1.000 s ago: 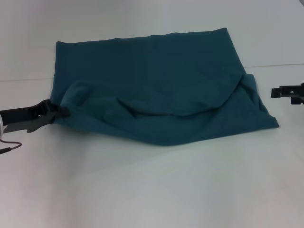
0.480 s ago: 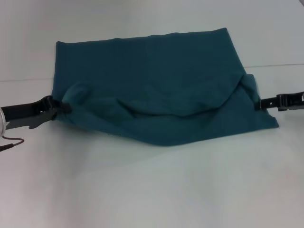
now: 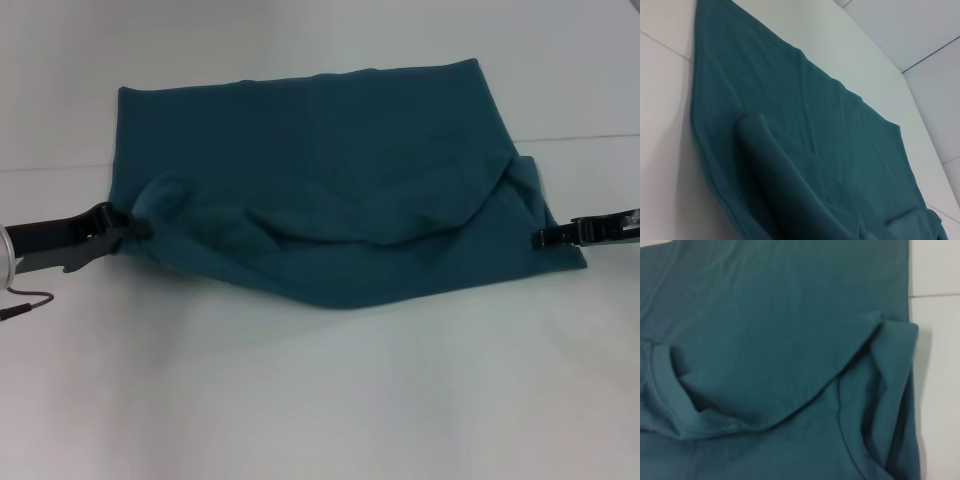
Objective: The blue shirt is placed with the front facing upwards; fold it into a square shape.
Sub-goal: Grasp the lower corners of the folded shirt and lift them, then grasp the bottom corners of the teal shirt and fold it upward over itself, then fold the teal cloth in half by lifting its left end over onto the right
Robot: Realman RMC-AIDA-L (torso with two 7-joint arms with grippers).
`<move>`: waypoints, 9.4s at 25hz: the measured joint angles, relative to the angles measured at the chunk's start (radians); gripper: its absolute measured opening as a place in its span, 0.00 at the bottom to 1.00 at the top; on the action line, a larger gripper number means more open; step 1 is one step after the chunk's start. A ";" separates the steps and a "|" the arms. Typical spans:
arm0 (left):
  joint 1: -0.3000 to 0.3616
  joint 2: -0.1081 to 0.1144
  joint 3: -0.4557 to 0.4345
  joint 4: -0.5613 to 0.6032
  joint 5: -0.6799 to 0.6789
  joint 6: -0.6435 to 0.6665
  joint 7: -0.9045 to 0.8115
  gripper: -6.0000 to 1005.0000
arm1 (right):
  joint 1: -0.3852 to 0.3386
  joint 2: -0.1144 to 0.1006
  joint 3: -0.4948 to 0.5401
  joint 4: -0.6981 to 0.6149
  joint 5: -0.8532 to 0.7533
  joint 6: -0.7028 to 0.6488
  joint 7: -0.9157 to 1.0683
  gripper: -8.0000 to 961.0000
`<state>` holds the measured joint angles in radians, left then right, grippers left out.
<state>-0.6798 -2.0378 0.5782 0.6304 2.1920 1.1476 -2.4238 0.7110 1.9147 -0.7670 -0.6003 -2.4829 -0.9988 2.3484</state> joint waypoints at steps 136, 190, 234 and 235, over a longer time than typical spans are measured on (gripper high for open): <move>0.190 -0.049 0.074 0.452 0.476 0.803 0.000 0.05 | -0.179 0.066 0.014 -0.413 -0.248 -0.860 0.011 0.11; -0.201 -0.010 0.185 0.095 0.449 -0.234 -0.372 0.05 | 0.148 0.035 -0.005 -0.012 -0.053 0.280 0.160 0.17; -0.156 -0.048 0.109 0.157 0.391 -0.341 -0.391 0.47 | 0.160 -0.017 -0.029 -0.022 -0.055 0.303 0.198 0.62; -0.140 -0.055 0.112 0.183 0.365 -0.323 -0.384 0.49 | 0.131 -0.006 -0.025 -0.071 -0.014 0.262 0.183 0.65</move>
<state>-0.8198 -2.0929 0.6903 0.8130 2.5569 0.8244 -2.8080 0.8421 1.9090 -0.7923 -0.6715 -2.4971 -0.7372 2.5319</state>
